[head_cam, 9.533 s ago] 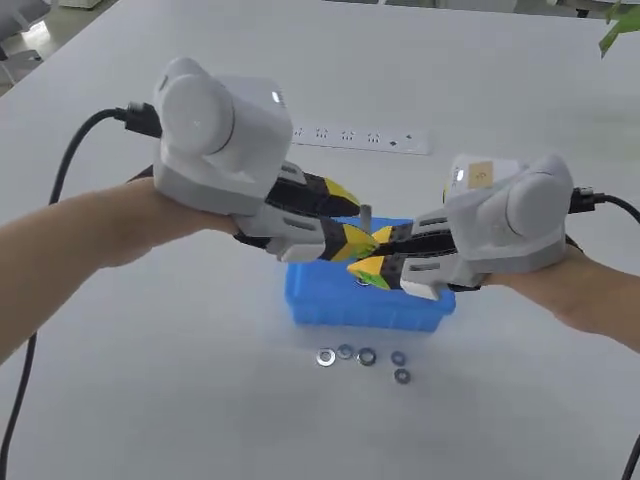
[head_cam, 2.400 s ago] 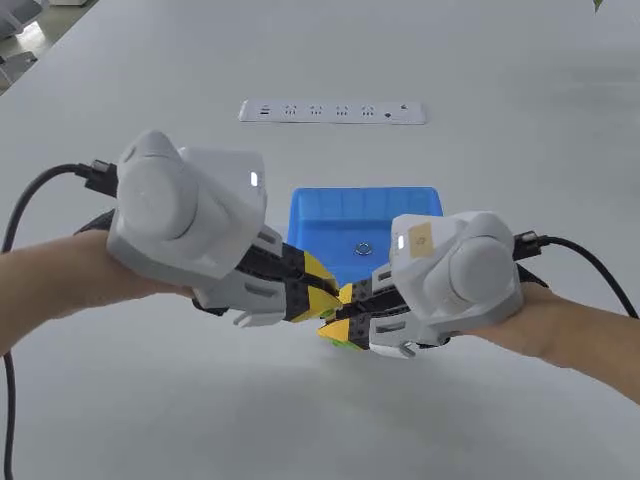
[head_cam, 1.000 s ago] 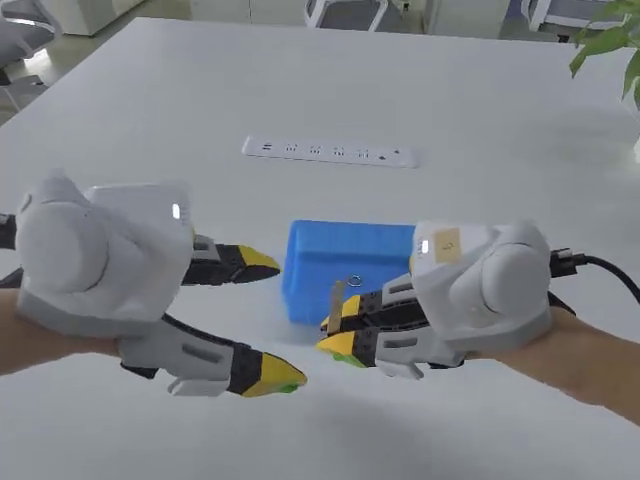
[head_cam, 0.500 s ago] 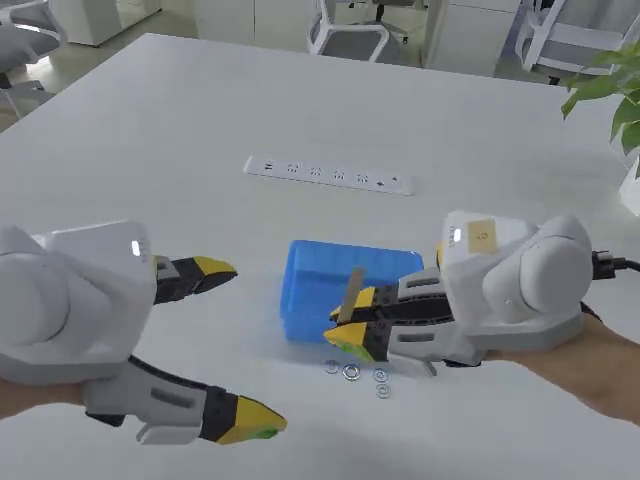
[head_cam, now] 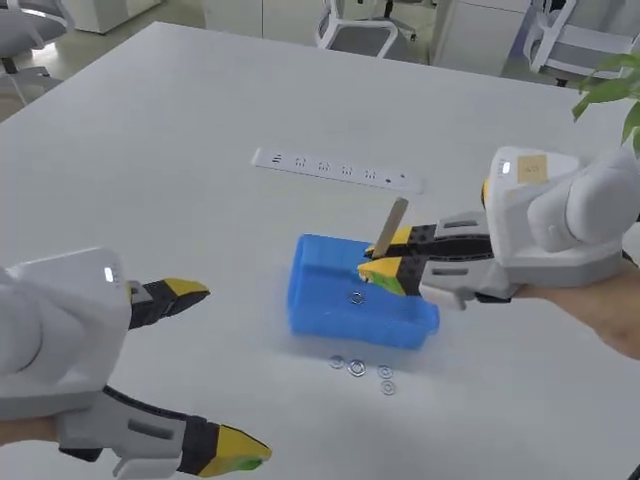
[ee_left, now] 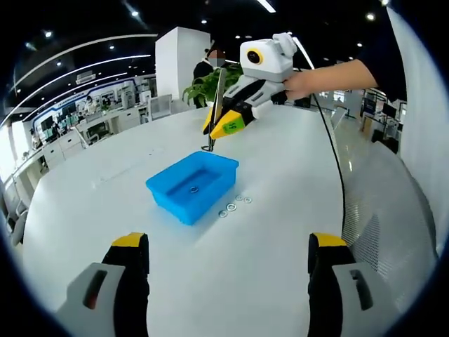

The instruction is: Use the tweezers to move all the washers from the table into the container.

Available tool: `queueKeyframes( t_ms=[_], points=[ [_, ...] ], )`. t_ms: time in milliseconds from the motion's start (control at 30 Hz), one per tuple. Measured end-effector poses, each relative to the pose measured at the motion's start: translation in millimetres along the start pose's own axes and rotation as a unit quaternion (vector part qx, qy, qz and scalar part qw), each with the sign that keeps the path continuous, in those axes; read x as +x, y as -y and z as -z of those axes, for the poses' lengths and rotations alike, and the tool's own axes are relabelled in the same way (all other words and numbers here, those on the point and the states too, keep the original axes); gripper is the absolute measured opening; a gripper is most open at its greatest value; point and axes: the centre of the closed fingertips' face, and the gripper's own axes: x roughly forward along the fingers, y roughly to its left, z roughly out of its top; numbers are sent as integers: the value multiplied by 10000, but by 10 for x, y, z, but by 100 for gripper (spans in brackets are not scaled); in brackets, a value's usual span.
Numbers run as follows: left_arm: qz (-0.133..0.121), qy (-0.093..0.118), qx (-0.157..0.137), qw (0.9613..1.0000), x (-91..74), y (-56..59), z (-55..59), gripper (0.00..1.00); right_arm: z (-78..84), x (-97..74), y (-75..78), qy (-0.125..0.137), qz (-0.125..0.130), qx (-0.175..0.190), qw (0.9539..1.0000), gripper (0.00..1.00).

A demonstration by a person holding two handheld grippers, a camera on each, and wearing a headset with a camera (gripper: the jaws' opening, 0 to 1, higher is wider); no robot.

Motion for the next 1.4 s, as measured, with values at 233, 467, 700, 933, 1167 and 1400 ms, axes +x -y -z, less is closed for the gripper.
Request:
queueKeyframes(
  t_ms=[233,467,700,933,1167,1400],
  points=[
    [56,-98,-75,9999,-3,29,63,99,198,123,145,-174,18,31,9998,9],
    [108,-184,-145,9997,-10,82,135,99,426,277,181,-400,-114,-44,9991,9],
    [-25,-137,-452,9989,45,78,242,99,654,470,223,-588,-177,-45,9981,9],
    [-85,-142,-506,9986,72,48,265,99,764,570,215,-568,-217,83,9981,9],
    [-18,-148,-647,9978,79,68,248,99,823,646,183,-543,-233,174,9981,9],
    [17,-169,-716,9973,99,124,242,99,861,661,189,-544,-258,211,9980,9]
  ],
)
